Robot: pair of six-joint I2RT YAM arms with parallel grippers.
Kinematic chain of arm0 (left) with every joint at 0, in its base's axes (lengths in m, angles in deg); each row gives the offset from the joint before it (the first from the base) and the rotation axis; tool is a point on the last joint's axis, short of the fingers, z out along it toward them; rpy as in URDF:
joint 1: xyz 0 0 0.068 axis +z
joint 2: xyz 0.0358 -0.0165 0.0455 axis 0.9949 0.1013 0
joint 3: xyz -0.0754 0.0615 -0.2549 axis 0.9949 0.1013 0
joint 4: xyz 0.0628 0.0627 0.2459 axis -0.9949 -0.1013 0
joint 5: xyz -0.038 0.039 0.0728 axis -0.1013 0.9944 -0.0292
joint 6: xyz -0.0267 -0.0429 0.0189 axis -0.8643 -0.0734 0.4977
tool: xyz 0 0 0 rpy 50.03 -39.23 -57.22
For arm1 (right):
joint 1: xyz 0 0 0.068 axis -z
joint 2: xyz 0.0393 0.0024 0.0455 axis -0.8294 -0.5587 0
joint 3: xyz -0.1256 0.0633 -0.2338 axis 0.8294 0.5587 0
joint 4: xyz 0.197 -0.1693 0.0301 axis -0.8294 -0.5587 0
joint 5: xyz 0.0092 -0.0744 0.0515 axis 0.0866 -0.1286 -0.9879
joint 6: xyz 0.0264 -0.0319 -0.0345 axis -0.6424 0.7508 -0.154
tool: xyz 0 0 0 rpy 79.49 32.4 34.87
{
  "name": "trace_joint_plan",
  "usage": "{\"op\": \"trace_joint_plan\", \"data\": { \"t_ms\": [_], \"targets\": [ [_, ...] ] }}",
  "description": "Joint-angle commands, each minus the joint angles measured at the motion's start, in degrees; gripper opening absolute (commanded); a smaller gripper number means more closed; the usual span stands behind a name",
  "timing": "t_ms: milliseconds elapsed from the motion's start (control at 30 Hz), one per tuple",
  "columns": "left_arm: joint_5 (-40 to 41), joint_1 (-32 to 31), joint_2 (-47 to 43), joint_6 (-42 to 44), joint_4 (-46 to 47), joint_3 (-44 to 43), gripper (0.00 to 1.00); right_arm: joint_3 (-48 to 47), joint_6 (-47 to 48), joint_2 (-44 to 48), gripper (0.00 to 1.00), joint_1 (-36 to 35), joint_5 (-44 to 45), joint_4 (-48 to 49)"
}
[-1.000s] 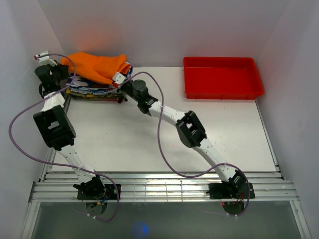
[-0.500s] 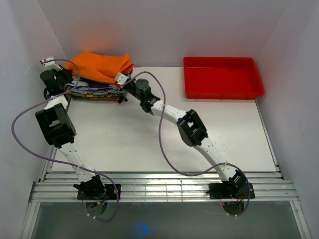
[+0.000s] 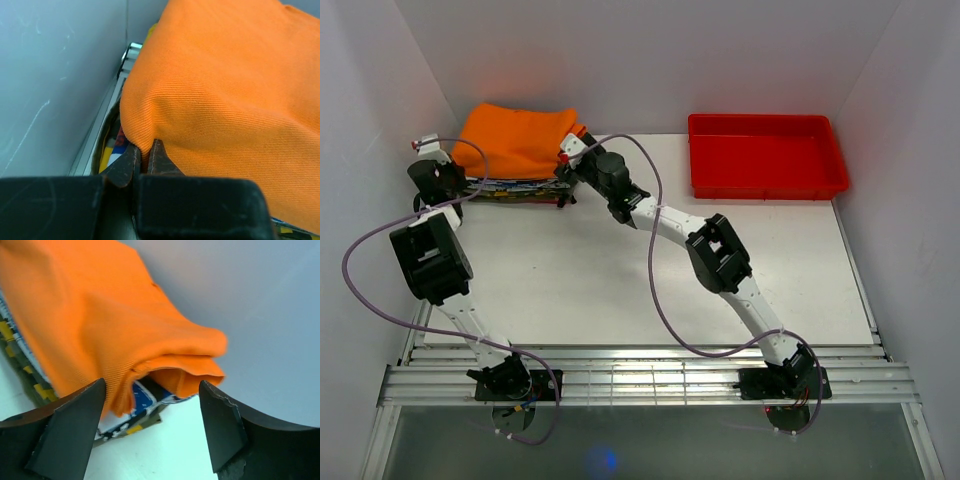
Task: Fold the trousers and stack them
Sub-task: Neatly place the folded trousers to the corner
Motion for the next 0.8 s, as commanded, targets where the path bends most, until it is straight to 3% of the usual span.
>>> {"op": "trace_joint_plan", "data": {
  "t_ms": [0, 67, 167, 200, 267, 333, 433, 600, 767],
  "targets": [
    [11.39, 3.51, -4.17, 3.44, -5.62, -0.75, 0.00, 1.29, -2.63, 7.13, 0.83, 1.65, 6.64, -0.43],
    [12.01, 3.51, -4.52, 3.44, -8.18, -1.45, 0.02, 2.96, -3.07, 9.23, 0.85, 1.65, 7.34, -1.13],
    [8.60, 3.60, -4.96, 3.44, -13.89, -3.21, 0.26, 4.28, -4.39, 12.04, 0.92, 1.65, 8.48, -3.15],
    [8.15, 3.60, -4.53, 3.44, -17.13, -4.00, 0.45, 4.55, -4.92, 12.84, 0.95, 1.74, 9.27, -3.85],
    [9.10, 3.60, -3.30, 3.44, -21.44, -8.38, 0.57, 5.95, -6.85, 15.64, 0.98, 1.91, 9.28, -7.00],
    [10.08, 4.04, -1.63, 3.09, -29.26, -12.07, 0.69, 7.53, -8.08, 18.02, 0.92, 2.18, 9.37, -9.30],
    [7.54, 5.35, -2.06, 1.77, -35.08, -16.74, 0.81, 12.19, -10.63, 23.55, 0.90, 3.05, 7.71, -13.69],
    [-2.02, 5.97, -5.22, 9.14, -48.75, -23.94, 0.90, 13.51, -17.46, 30.85, 0.90, 8.32, 3.58, -29.39],
    [-10.56, 5.97, -6.98, 12.50, -61.71, -29.75, 0.98, 25.71, -22.06, 43.39, 0.90, 16.22, -2.67, -32.42]
  ]
}}
